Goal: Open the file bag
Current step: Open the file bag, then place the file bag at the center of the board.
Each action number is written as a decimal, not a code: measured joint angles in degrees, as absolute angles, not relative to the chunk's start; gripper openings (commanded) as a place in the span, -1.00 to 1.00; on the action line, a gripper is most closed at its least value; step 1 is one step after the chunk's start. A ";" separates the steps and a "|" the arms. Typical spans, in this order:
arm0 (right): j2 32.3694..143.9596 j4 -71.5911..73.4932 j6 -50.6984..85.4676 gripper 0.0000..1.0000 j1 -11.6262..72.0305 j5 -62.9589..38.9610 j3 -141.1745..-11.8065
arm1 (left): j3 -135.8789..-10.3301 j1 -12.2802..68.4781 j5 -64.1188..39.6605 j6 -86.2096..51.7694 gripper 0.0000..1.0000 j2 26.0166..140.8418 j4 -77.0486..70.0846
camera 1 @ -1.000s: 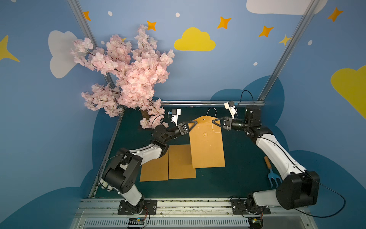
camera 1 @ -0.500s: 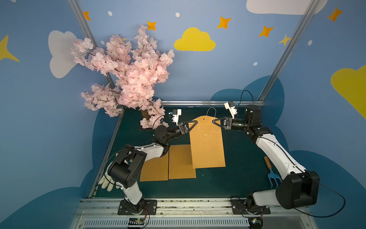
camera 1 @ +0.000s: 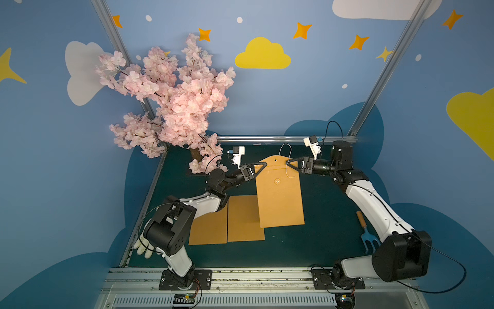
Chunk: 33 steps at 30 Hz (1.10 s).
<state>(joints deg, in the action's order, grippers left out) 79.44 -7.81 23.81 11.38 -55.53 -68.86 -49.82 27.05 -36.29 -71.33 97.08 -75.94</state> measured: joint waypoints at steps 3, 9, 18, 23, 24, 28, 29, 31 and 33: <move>78.08 -7.77 24.16 0.13 10.09 -55.07 -68.12 | -49.82 27.03 -36.21 -71.13 -0.95 96.57 -76.01; 75.48 -7.94 24.71 0.17 7.16 -54.02 -66.63 | -49.82 26.85 -36.21 -71.11 -0.95 96.53 -75.92; 69.97 -8.23 23.99 0.15 4.54 -54.98 -62.46 | -49.10 25.34 -36.16 -68.60 -0.95 94.06 -72.75; 69.93 -10.96 21.71 0.13 6.81 -57.23 -61.98 | -49.12 25.02 -36.05 -67.53 -0.95 93.65 -71.85; 70.11 -11.62 21.12 0.13 7.73 -57.54 -61.82 | -49.15 25.02 -36.03 -67.42 -0.95 93.65 -71.66; 71.59 -13.74 19.05 0.11 11.62 -57.95 -61.49 | -49.41 25.02 -36.03 -67.29 -0.95 93.65 -71.31; 72.10 -14.37 18.50 0.10 12.62 -57.87 -61.49 | -49.41 25.02 -36.03 -67.29 -0.95 93.65 -71.29; 72.75 -15.40 17.72 0.05 14.00 -57.56 -61.49 | -49.41 25.02 -36.01 -67.29 -0.95 93.65 -71.11; 73.03 -15.75 17.41 -0.02 14.68 -57.47 -61.23 | -49.41 25.02 -36.01 -67.20 -0.95 93.65 -70.98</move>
<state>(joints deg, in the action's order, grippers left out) 73.03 -15.75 17.41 14.68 -57.47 -61.23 -49.41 25.02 -36.01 -67.20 93.65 -70.98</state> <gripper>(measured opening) 0.516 0.047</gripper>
